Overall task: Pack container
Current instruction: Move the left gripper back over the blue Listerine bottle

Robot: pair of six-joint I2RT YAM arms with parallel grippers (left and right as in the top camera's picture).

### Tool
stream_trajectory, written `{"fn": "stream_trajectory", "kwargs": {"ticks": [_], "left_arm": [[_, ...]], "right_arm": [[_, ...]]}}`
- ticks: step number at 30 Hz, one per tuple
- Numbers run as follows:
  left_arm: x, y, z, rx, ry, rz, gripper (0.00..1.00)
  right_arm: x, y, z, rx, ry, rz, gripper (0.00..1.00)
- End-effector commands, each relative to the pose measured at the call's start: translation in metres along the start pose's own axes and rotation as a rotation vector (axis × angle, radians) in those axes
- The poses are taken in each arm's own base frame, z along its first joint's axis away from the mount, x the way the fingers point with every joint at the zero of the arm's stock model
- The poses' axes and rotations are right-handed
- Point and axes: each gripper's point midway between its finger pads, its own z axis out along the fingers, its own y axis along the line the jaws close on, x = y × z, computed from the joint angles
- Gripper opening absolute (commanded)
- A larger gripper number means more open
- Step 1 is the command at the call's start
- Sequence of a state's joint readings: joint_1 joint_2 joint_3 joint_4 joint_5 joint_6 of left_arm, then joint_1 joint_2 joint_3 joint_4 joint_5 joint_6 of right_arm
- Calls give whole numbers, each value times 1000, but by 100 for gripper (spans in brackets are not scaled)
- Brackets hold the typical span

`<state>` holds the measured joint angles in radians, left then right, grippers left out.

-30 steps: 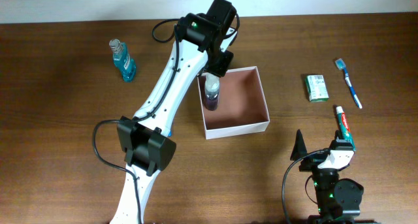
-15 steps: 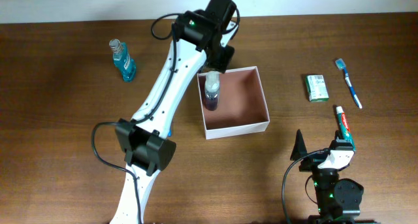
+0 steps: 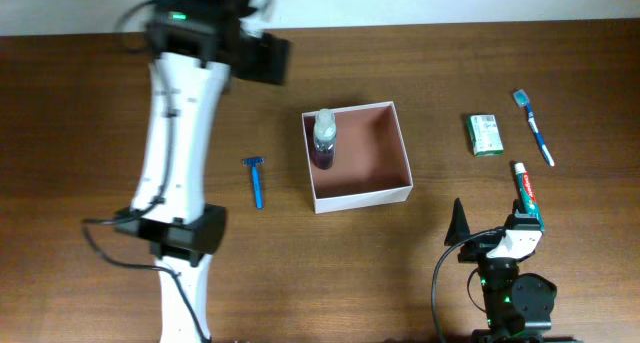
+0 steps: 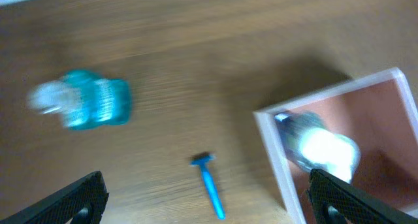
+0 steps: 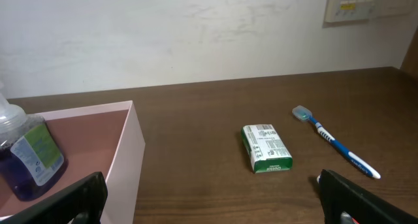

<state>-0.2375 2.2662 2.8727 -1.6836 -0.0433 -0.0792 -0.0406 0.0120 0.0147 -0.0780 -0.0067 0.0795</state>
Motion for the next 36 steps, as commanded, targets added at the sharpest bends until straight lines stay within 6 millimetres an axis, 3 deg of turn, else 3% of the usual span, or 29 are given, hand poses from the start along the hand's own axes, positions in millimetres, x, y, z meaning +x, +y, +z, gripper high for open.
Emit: {"fn": "stream_trajectory", "kwargs": {"ticks": [1,7,14,23,30,36], "left_arm": [[-2,33,-12,20,-22,-127,99],[7,91,-4,-40,14,-148,99],[9,123,11,-68,30,-139,99],[1,131,54,-71,26,-118,99],[14,134,103,-64,90,-113,99],[26,136,133,-65,127,-73,99]], "right_arm": [[2,-2,0,12,-1,11,98],[2,-2,0,12,-1,11,99],[2,-2,0,12,-1,11,98],[2,-2,0,12,-1,11,98],[2,-2,0,12,0,11,98],[2,-2,0,12,-1,11,98]]}}
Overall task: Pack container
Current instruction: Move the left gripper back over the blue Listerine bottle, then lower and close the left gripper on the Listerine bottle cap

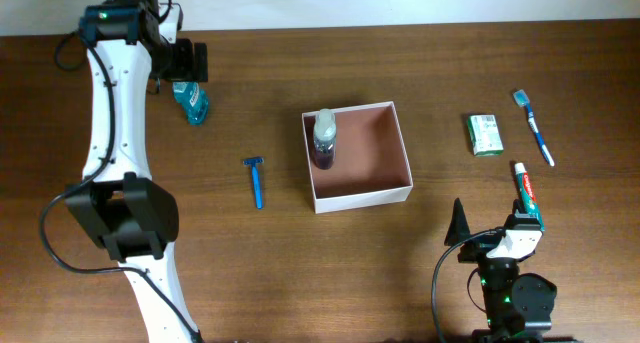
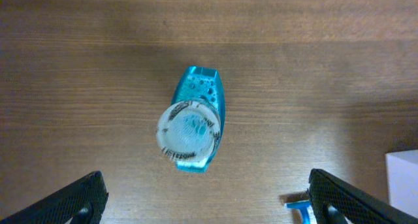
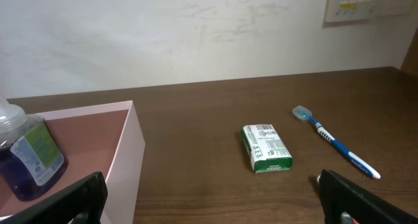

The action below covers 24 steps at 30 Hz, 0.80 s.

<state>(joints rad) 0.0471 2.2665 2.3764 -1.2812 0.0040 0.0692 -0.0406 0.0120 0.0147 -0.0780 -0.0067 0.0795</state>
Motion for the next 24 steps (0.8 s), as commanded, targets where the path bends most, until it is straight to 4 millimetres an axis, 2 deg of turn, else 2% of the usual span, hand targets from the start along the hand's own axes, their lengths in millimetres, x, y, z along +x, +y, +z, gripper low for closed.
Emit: {"fn": "stream_trajectory", "kwargs": {"ticks": [1,11,20,24], "left_arm": [[7,0,19,8,28,35,99],[2,1,44,7,2,35,99],[15,0,80,12,69,34,99],[11,0,81,11,54,35,99]], "right_arm": [[2,-2,0,12,-1,11,98],[2,-2,0,12,-1,11,98],[2,-2,0,12,-1,11,98],[2,-2,0,12,0,11,98]]}}
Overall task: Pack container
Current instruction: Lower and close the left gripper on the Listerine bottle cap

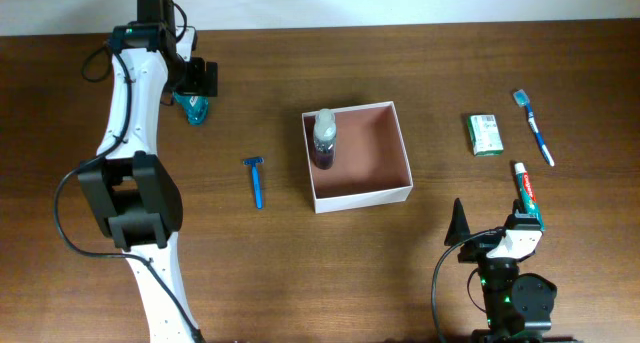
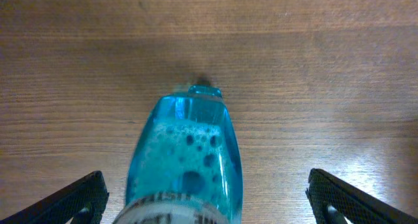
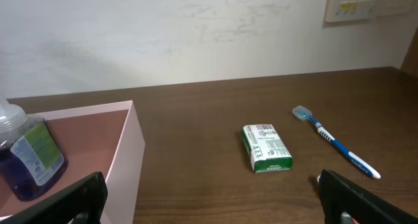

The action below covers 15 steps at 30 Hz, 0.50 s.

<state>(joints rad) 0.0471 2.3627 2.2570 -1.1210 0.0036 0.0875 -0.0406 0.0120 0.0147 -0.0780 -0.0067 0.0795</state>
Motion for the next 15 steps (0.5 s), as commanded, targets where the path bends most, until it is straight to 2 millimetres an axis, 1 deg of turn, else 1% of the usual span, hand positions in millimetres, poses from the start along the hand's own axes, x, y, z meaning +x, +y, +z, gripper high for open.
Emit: {"fn": "stream_trajectory", "kwargs": {"ticks": [1,3,4,6,15], "left_arm": [[-1,1,4,6,-4,17,99],[-2,1,4,6,-9,20,98],[-3,1,4,5,-12,21,95],[-5,1,4,4,-20,34,93],[-9,7,2,-18,-35,57,92]], "right_arm": [[2,-2,0,12,-1,11,98],[2,-2,0,12,0,11,98],[2,-2,0,12,-1,11,98],[2,-2,0,12,-1,11,98],[2,-2,0,12,0,11,98]]}}
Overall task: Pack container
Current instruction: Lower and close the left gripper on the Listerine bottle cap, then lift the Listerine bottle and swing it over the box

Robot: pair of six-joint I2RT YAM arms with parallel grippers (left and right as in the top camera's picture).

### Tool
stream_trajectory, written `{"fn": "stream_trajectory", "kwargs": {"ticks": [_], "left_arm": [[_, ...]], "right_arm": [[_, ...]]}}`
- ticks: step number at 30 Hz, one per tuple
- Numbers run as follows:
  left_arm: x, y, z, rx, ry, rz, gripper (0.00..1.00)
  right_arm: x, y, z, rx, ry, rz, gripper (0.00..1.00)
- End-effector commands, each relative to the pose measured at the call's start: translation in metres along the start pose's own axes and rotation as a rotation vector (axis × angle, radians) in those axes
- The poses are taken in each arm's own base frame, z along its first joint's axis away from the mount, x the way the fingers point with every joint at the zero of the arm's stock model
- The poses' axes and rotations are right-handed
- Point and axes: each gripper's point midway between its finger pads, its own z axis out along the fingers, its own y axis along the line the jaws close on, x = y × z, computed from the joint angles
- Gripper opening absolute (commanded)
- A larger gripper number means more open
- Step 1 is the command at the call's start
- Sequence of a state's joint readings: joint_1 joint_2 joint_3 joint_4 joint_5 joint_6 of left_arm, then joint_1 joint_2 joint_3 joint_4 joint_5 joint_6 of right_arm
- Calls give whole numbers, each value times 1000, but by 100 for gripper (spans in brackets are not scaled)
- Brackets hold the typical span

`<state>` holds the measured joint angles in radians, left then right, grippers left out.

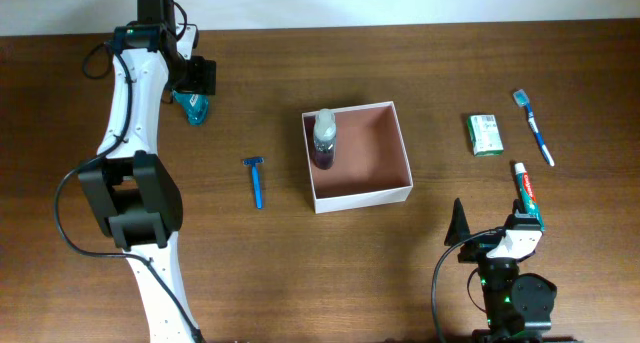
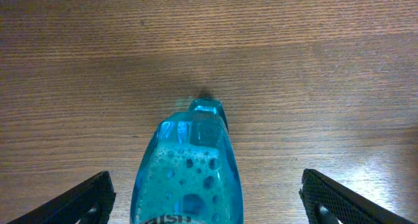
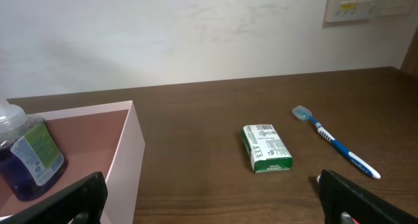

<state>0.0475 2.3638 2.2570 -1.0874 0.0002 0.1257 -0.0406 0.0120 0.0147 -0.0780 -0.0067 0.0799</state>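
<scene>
A pink open box [image 1: 358,153] stands mid-table with a clear bottle of purple liquid [image 1: 323,138] upright in its left end. My left gripper [image 1: 192,78] is open at the far left, its jaws wide on either side of a blue mouthwash bottle [image 2: 188,165] that stands between them. Outside the box lie a blue razor [image 1: 256,180], a green soap box [image 1: 485,134], a blue toothbrush [image 1: 534,127] and a toothpaste tube [image 1: 526,190]. My right gripper [image 3: 212,204] is open low at the front right, holding nothing.
The white wall runs along the table's far edge, close behind the left gripper. My right arm's base [image 1: 510,293] sits at the front edge, right of centre. Bare wood lies between the razor and the blue bottle.
The left gripper has shifted very slightly along the blue bottle; its jaws remain wide on either side. Nothing else moved.
The left arm was near the box's upper left, the purple bottle standing inside. Then it hung over the blue mouthwash bottle at the far left. After that it was lower, jaws straddling the bottle, where it stays. The right arm never moved.
</scene>
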Motion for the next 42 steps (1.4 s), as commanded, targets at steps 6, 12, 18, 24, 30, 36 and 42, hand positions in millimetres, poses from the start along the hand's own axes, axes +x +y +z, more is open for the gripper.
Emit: {"fn": "stream_trajectory", "kwargs": {"ticks": [6,12,18,24,30,36,42], "left_arm": [[-11,8,-8,-16,-35,17,84],[-13,8,-16,-17,-39,17,72],[-9,8,-16,-14,-21,17,64],[-6,7,-16,-12,-9,17,62],[-6,7,-16,-12,-9,17,44],[-2,7,-16,-10,4,17,33],[-4,7,-26,-11,-9,17,31]], "right_arm": [[2,-2,0,12,-1,10,98],[2,-2,0,12,-1,10,98],[2,-2,0,12,-1,10,98],[2,-2,0,12,0,10,98],[2,-2,0,12,-1,10,98],[2,-2,0,12,-1,10,98],[2,-2,0,12,0,10,98]]}}
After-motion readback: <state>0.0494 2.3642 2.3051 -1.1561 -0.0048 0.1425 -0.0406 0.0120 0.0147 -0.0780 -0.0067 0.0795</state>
